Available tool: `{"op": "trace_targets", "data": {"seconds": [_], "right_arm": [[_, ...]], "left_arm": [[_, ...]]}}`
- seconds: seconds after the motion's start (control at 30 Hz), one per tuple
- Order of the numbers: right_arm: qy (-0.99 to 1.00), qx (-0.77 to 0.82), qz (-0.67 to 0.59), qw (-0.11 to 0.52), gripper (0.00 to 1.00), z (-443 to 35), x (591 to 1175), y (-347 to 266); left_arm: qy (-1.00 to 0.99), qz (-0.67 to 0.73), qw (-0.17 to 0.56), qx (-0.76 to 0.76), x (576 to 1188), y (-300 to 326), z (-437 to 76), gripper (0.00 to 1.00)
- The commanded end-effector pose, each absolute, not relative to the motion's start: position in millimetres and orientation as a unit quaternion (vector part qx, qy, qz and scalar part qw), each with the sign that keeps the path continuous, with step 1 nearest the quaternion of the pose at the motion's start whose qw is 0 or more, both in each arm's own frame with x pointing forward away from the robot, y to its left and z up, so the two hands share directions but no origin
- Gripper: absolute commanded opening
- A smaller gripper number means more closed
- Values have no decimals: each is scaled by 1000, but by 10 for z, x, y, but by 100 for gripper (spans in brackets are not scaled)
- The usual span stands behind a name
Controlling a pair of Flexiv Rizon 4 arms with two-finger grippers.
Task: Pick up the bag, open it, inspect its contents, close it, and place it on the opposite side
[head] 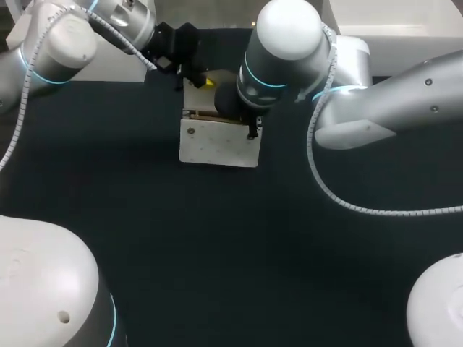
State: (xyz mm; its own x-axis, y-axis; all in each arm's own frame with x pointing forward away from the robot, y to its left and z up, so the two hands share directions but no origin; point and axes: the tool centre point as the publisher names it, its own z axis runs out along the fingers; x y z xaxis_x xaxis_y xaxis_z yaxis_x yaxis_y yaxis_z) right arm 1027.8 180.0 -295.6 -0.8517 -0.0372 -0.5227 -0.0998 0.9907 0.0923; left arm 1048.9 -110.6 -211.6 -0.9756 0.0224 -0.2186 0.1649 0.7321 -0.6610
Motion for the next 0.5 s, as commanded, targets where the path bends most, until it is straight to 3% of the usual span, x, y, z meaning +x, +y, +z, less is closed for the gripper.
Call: {"op": "trace_targets", "data": {"seconds": [0.03,0.5], "right_arm": [[959,-34,57,276,0,-2921,10252,1797],[945,6,73,318,0,-2825,10240,1714]], "left_arm": [[925,-364,100,44,10492,-1127,-2116,0],[923,-369,104,27,10425,-1132,-2110,0]]}}
